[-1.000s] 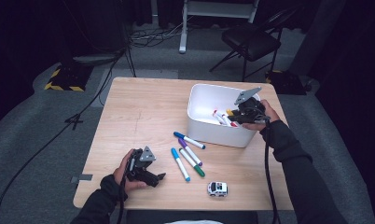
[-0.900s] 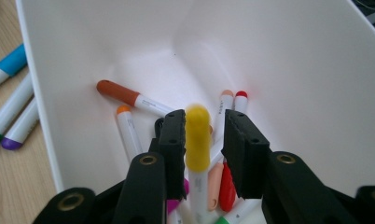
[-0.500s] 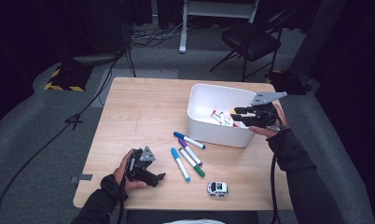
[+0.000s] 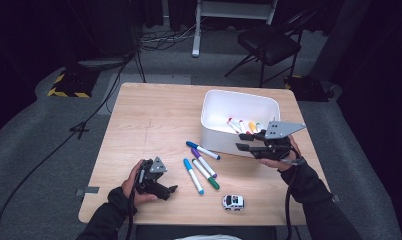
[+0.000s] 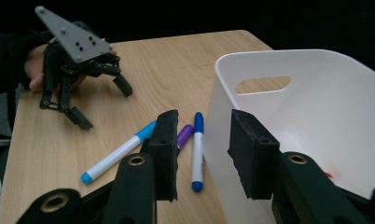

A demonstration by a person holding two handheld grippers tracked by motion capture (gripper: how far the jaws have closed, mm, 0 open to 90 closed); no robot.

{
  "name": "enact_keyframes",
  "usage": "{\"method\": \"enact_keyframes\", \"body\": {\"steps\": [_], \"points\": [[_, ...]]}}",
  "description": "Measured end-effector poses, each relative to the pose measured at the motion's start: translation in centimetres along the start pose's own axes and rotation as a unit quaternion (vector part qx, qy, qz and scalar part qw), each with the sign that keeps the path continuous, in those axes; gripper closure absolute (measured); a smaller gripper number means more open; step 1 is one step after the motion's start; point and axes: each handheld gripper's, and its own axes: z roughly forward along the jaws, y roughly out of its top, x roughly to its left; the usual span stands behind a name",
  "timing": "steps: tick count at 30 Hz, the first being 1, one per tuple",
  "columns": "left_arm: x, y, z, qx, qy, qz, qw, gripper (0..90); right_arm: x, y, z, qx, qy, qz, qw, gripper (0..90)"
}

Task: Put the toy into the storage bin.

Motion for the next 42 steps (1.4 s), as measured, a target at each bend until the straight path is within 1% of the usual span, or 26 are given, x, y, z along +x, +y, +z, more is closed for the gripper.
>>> {"method": "enact_keyframes", "body": {"steps": [2,3,5,6,9,10,12,13,15,16,18,20,21,22,23,24,25,27,29,31,34,37,38,39,41,42], "points": [[0.0,0.0,0.0,0.000,0.000,0.001,1.0000,0.1,0.6,-0.5,1.0,0.005,0.012,0.000,0.9999,62.8],[0.0,0.0,0.0,0.000,0.000,0.001,1.0000,0.1,1.0,-0.7,1.7,0.011,0.011,-0.007,0.9999,62.8],[0.0,0.0,0.0,0.000,0.000,0.000,1.0000,0.2,1.4,-1.4,3.0,0.021,0.026,-0.008,0.9994,62.8],[0.0,0.0,0.0,0.000,0.000,0.001,1.0000,0.2,1.6,-1.7,3.7,0.027,0.029,-0.011,0.9992,63.0],[0.0,0.0,0.0,0.000,0.001,-0.001,1.0000,0.2,2.0,-2.6,6.0,0.048,0.048,-0.004,0.9977,64.3],[0.0,0.0,0.0,0.000,0.000,0.000,1.0000,0.2,2.1,-2.8,6.8,0.058,0.048,-0.011,0.9971,64.8],[0.0,0.0,0.0,0.001,0.001,0.001,1.0000,0.2,2.3,-3.3,8.2,0.073,0.058,-0.008,0.9956,65.6],[0.0,0.0,0.0,0.000,0.001,0.000,1.0000,0.2,2.4,-3.4,8.9,0.076,0.058,-0.012,0.9954,66.1],[0.0,0.0,0.0,0.001,0.001,0.000,1.0000,0.2,2.5,-3.6,10.1,0.090,0.056,-0.005,0.9943,66.8],[0.0,0.0,0.0,0.000,0.001,-0.001,1.0000,0.2,2.5,-3.7,10.8,0.094,0.059,-0.008,0.9938,67.1],[0.0,0.0,0.0,0.001,0.000,0.001,1.0000,0.2,2.6,-3.8,12.1,0.113,0.050,-0.016,0.9923,67.0],[0.0,0.0,0.0,0.001,0.001,0.000,1.0000,0.2,2.5,-3.8,13.2,0.119,0.052,-0.012,0.9914,66.8],[0.0,0.0,-0.1,0.000,0.004,0.001,1.0000,0.2,2.5,-3.8,13.7,0.123,0.051,-0.014,0.9910,66.8],[-0.1,-0.1,0.0,-0.003,0.007,-0.001,1.0000,0.2,2.5,-3.7,14.1,0.128,0.042,-0.016,0.9907,66.8],[0.1,0.0,0.0,-0.008,0.007,0.011,0.9999,0.2,2.5,-3.7,14.5,0.127,0.041,-0.013,0.9909,66.8],[0.1,0.0,0.0,-0.007,0.007,0.010,0.9999,0.2,2.4,-3.7,14.8,0.126,0.043,-0.010,0.9911,66.8],[0.1,0.0,0.0,-0.008,0.007,0.010,0.9999,0.2,2.4,-3.7,15.1,0.131,0.037,-0.012,0.9906,66.8],[0.1,0.0,0.0,-0.008,0.007,0.010,0.9999,0.2,2.3,-3.6,15.7,0.131,0.028,-0.011,0.9909,67.2],[0.1,0.0,0.0,-0.008,0.004,0.009,0.9999,0.3,2.3,-3.6,16.3,0.135,0.016,-0.007,0.9906,67.2],[0.1,0.0,0.0,-0.008,0.003,0.008,0.9999,0.3,2.1,-3.8,16.7,0.144,0.012,-0.005,0.9895,67.5],[0.1,0.0,0.0,-0.008,0.004,0.008,0.9999,0.3,1.8,-4.2,17.4,0.152,-0.005,-0.002,0.9884,67.8],[0.1,0.0,0.0,-0.008,0.004,0.009,0.9999,0.2,1.9,-4.5,18.0,0.164,-0.015,0.005,0.9863,66.8],[0.1,0.0,0.0,-0.008,0.004,0.009,0.9999,0.2,1.9,-4.6,18.1,0.165,-0.017,0.006,0.9861,67.2],[0.1,0.0,0.0,-0.008,0.003,0.008,0.9999,0.2,1.8,-4.6,18.1,0.161,-0.018,0.008,0.9867,67.5],[0.1,0.0,0.0,-0.008,0.003,0.008,0.9999,0.2,1.9,-4.7,18.2,0.157,-0.021,0.019,0.9872,71.0],[0.1,0.0,0.0,-0.008,0.003,0.008,0.9999,0.2,1.8,-4.7,18.2,0.156,-0.019,0.021,0.9873,72.3]]}}
